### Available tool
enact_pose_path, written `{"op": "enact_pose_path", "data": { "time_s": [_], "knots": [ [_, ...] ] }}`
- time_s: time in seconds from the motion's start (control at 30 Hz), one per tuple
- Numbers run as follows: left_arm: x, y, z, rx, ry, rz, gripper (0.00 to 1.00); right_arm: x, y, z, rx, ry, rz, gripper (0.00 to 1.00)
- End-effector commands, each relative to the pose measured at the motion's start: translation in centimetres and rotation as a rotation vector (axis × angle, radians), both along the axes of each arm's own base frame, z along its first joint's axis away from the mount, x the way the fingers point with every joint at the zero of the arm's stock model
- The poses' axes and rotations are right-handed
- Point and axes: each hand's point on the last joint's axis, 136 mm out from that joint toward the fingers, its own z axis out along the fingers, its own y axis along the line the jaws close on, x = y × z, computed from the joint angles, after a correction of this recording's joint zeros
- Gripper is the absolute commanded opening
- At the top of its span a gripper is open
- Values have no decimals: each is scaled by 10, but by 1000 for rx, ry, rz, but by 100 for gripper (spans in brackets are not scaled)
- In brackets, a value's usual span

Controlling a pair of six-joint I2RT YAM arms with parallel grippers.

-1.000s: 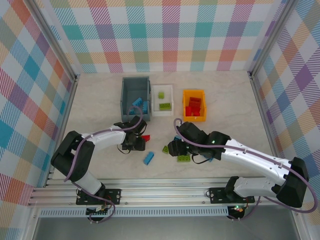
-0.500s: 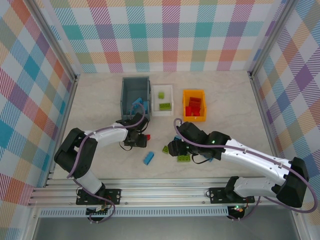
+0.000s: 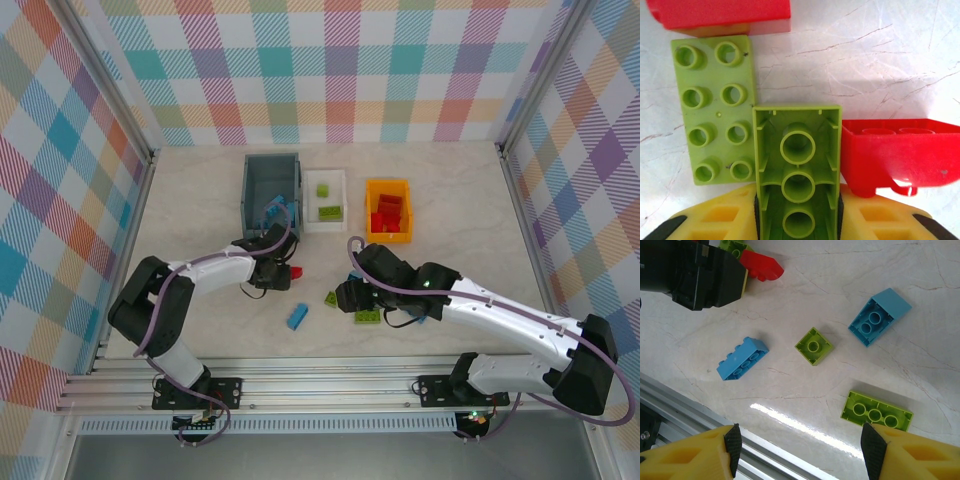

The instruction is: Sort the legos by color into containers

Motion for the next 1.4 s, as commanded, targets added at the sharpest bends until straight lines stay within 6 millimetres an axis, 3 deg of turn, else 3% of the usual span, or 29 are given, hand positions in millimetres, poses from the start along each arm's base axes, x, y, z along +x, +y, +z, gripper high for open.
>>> {"op": "enact_pose_path", "data": {
  "time_s": [0.0, 0.17, 0.3, 0.4, 0.5, 0.63, 0.8, 1.0, 1.13, 1.2, 1.27, 1.37],
  "knots": [
    [-12, 10, 17, 0, -22, 39, 34, 4, 2, 17, 42, -40, -20, 67],
    [-41, 8, 50, -40, -51, 59, 32, 11, -9, 29, 46, -91, -76, 66],
    [-46, -7, 92, -117, -102, 53, 32, 20, -22, 46, 72, -165, -149, 65],
    [-30, -24, 122, -166, -142, 41, 32, 29, -28, 66, 114, -237, -197, 66],
    [-1, -49, 144, -179, -174, 9, 32, 39, -31, 83, 148, -281, -235, 66],
    [45, -77, 157, -141, -212, 3, 32, 53, -33, 102, 184, -316, -278, 66],
    [112, -104, 150, -74, -215, 46, 32, 68, -36, 111, 191, -314, -312, 66],
    [177, -108, 121, -30, -195, 134, 31, 75, -45, 112, 201, -300, -342, 66],
    [197, -110, 100, -51, -163, 151, 35, 74, -50, 106, 196, -279, -351, 66],
    [201, -113, 95, -57, -149, 145, 47, 74, -51, 101, 193, -267, -351, 66],
    [201, -114, 98, -61, -141, 139, 56, 73, -52, 97, 188, -254, -353, 67],
    [197, -116, 116, -91, -161, 138, 60, 72, -53, 91, 177, -239, -351, 67]
  ]
}}
